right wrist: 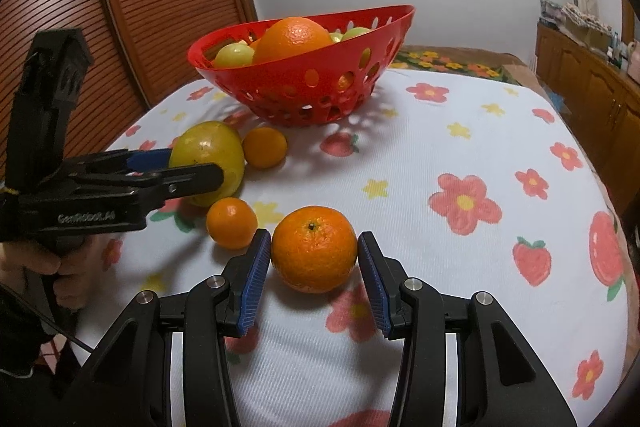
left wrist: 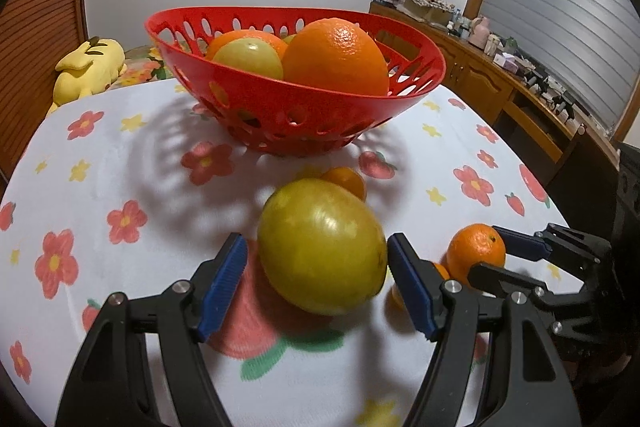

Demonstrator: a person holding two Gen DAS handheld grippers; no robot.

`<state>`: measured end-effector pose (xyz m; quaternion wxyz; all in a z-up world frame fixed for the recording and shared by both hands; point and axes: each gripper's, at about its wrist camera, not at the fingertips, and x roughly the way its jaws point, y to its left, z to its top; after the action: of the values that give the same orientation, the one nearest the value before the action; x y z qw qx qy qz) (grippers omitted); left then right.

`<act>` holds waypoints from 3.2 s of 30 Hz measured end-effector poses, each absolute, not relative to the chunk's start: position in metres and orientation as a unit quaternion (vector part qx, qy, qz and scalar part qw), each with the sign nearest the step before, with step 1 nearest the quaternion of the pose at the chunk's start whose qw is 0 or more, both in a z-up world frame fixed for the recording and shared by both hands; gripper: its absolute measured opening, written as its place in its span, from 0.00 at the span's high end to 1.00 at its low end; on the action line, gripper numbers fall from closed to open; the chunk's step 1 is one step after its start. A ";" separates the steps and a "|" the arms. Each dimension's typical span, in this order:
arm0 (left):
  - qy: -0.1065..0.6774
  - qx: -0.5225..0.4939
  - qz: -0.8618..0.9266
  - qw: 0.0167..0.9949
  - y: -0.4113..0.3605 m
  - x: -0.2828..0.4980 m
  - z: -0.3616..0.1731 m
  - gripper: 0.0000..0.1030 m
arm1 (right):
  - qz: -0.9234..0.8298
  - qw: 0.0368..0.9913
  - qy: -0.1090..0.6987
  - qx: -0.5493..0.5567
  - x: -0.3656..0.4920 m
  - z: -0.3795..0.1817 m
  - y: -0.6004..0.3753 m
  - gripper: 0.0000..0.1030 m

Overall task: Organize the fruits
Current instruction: 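Grasp the mandarin with the right gripper while the left gripper grasps another yellow pomelo, then carry the mandarin and yellow pomelo over the red basket with both grippers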

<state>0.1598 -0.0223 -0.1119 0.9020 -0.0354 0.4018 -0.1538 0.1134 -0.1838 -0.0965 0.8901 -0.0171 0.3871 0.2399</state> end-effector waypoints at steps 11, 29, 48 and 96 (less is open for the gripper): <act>0.394 -0.053 -0.172 0.901 -0.017 0.159 -0.108 0.39 | 0.242 0.889 0.388 -0.012 0.113 -0.097 -0.185 0.56; 0.385 -0.076 -0.161 0.906 0.003 0.144 -0.100 0.40 | 0.239 0.891 0.386 -0.013 0.113 -0.098 -0.184 0.55; 0.297 -0.073 -0.153 0.940 0.028 0.139 -0.024 0.40 | 0.249 0.910 0.331 -0.023 0.132 -0.035 -0.192 0.56; 0.325 -0.021 -0.147 0.934 0.016 0.286 -0.019 0.40 | 0.282 0.897 0.332 -0.075 0.255 -0.016 -0.155 0.53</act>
<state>0.2856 0.0157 -0.0186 0.9341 -0.0207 0.3247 -0.1468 0.2554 -0.1547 -0.0163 0.8972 -0.0748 0.3317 0.2819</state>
